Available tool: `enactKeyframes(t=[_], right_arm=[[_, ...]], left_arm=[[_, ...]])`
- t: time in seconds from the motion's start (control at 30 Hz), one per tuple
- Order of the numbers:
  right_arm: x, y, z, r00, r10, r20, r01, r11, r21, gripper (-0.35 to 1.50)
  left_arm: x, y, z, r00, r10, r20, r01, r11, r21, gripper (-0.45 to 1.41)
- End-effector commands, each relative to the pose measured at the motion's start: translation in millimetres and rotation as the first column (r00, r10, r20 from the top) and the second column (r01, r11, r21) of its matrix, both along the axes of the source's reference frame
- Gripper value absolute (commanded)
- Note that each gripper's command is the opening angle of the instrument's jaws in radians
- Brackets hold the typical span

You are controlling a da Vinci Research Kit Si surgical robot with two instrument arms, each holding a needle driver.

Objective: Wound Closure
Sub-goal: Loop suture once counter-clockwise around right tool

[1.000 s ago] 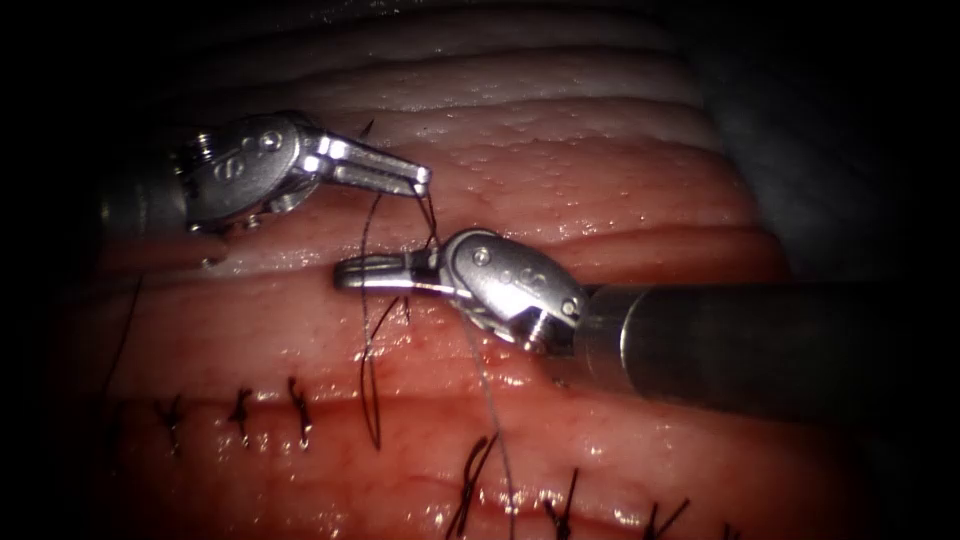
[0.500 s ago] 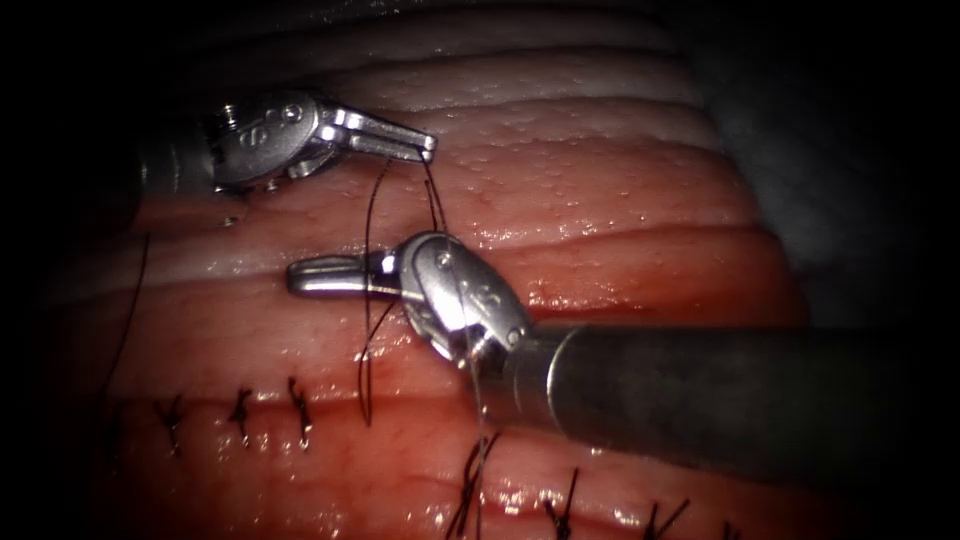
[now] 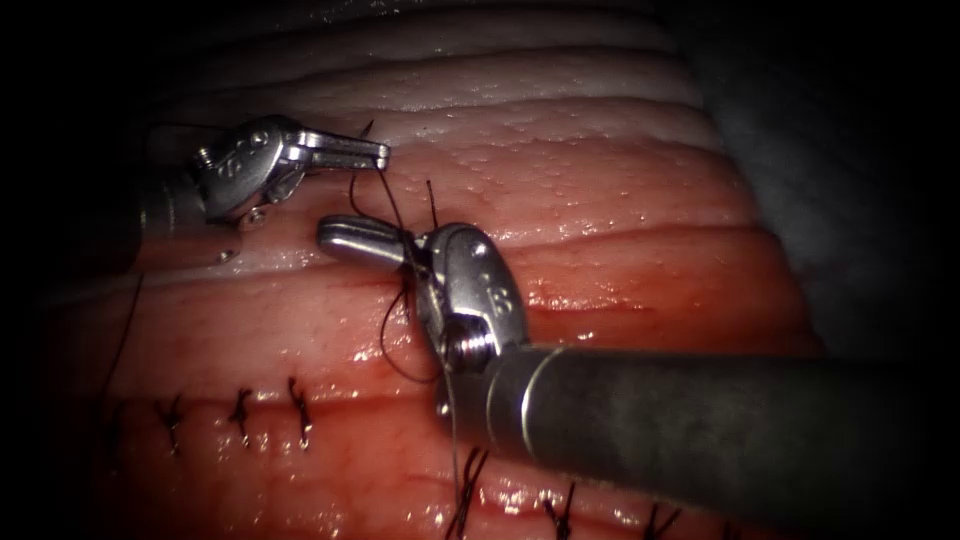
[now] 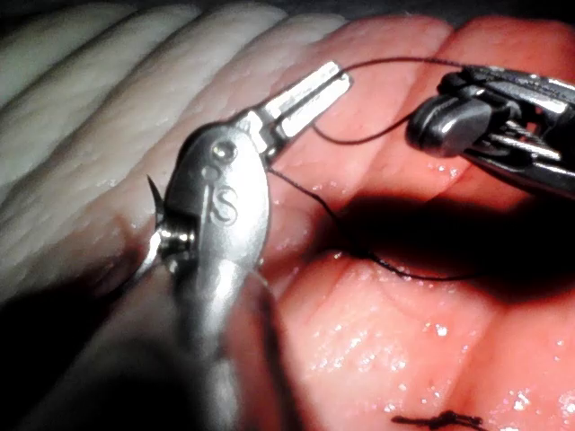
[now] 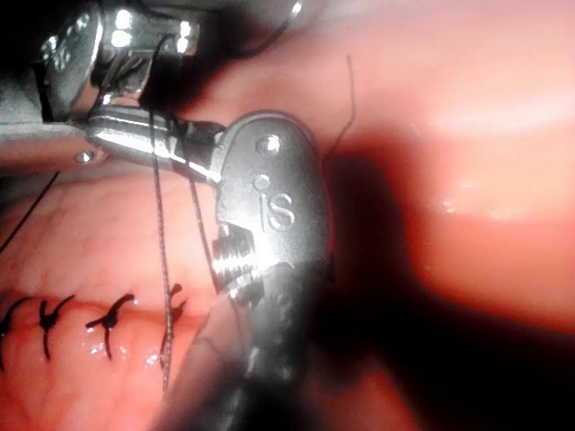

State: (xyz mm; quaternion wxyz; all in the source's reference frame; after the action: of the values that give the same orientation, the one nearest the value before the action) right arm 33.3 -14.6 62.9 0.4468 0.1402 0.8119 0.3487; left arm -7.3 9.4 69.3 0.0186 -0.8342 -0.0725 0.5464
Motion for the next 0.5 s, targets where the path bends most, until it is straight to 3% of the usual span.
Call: enactKeyframes(t=[0.03, 0.2, 0.5], right_arm=[[0.0, 0.2, 0.8, 1.0, -0.007, 0.001, 0.007, 1.0, -0.005, -0.35], [-1.6, 0.9, 1.6, 1.0, -0.017, 0.008, 0.017, 1.0, -0.012, -0.35], [-1.4, 1.1, 1.6, 0.998, 0.022, 0.052, -0.024, 0.999, 0.048, -0.35]], left_arm=[[-0.1, 0.0, 0.3, 1.0, 0.0, 0.01, 0.0, 1.0, 0.004, -0.45], [1.4, -1.5, -0.1, 0.998, -0.006, 0.069, 0.005, 1.0, 0.02, -0.45], [0.8, -4.6, 0.4, 0.999, 0.012, 0.049, -0.013, 1.0, 0.018, -0.45]])
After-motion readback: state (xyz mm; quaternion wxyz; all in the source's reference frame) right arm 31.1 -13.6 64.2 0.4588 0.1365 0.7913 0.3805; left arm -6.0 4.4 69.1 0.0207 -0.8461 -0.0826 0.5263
